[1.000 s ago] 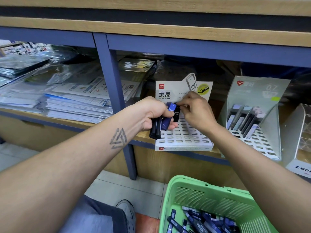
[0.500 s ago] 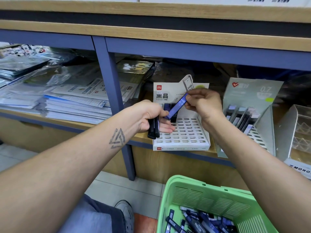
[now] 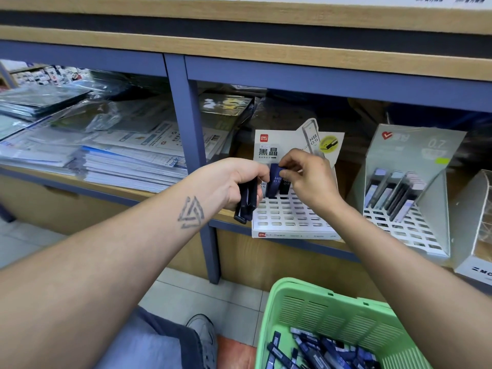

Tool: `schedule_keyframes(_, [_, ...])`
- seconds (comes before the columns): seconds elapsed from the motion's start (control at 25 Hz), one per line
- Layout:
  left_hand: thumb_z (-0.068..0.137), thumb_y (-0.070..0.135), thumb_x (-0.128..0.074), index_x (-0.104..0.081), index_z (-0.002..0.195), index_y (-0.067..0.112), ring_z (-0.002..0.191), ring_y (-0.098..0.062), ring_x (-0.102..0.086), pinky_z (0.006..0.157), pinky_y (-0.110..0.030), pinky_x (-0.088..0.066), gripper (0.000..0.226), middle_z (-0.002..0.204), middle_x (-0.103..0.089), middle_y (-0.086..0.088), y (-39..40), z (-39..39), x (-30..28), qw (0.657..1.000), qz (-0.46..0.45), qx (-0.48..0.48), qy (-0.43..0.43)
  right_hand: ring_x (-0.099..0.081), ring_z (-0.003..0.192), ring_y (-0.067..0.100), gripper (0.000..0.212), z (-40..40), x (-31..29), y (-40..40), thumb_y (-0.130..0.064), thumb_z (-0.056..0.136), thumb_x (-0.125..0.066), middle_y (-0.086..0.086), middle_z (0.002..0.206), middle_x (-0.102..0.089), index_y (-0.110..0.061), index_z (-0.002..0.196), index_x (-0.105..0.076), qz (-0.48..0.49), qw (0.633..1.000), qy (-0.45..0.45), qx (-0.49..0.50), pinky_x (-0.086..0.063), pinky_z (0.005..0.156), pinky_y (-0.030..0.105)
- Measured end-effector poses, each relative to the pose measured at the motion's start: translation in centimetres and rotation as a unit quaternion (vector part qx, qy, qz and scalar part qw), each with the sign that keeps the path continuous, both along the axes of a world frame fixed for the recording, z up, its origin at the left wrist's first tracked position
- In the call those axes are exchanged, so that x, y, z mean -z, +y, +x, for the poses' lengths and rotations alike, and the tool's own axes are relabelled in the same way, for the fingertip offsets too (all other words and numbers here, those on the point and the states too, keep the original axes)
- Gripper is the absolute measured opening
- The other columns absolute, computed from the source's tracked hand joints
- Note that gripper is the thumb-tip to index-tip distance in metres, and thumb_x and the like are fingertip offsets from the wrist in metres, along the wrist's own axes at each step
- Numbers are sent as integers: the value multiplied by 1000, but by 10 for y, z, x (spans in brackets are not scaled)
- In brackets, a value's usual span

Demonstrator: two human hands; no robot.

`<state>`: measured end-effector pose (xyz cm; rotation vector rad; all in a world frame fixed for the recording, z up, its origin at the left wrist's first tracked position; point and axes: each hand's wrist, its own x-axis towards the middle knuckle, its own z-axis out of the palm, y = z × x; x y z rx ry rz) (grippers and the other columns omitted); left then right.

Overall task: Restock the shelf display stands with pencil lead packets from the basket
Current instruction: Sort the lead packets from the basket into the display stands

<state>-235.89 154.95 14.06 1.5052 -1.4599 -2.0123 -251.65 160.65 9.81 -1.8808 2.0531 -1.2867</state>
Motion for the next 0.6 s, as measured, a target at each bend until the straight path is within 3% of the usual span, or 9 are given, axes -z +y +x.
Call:
schedule_keyframes(0.2, [96,7,-56,-54,83,8,41,-12,-45,39,-18,-43,13,46,-49,-4,2,0,1,999,27,-13,14,-64,91,21,12,-6,8,-7,-7,88,-72,0,94,-71,-17,95,-73,28,999,47,0,-54,82,45])
schedule_keyframes(0.32, [95,12,-67,-61,94,9,42,-11,-50,39,-19,-45,6,57,-56,-4,4,-2,2,998,40,-19,39,-58,95,21,13,-5,11,-8,-10,91,-70,0,101,-61,-14,101,-78,10,994,113,11,-53,79,41])
schedule_keyframes(0.4, [92,16,-71,-64,106,11,40,-11,-53,40,-19,-47,16,70,-60,-5,5,-2,3,997,35,-26,62,-54,94,17,17,-2,6,-5,-13,94,-66,-1,103,-56,-16,106,-77,19,989,145,19,-49,76,35])
schedule_keyframes(0.48, [93,18,-71,-63,107,9,39,-14,-58,40,-22,-49,19,77,-63,-9,9,-4,1,995,21,-31,92,-57,84,12,17,4,-3,2,-14,95,-62,-2,96,-64,-17,105,-75,31,998,60,7,-46,71,28])
schedule_keyframes(0.52, [93,19,-70,-61,105,5,40,-17,-60,39,-25,-51,19,77,-64,-12,12,-6,0,994,2,-35,102,-61,74,12,13,6,-10,8,-13,97,-60,1,87,-68,-16,101,-71,53,997,-55,-16,-45,64,26])
schedule_keyframes(0.6, [94,21,-69,-58,103,-1,44,-24,-64,41,-34,-56,26,76,-65,-19,16,-10,-1,993,-54,-46,91,-62,56,22,10,9,-23,22,-18,100,-59,13,72,-70,-10,95,-61,129,945,-288,-90,-42,49,28])
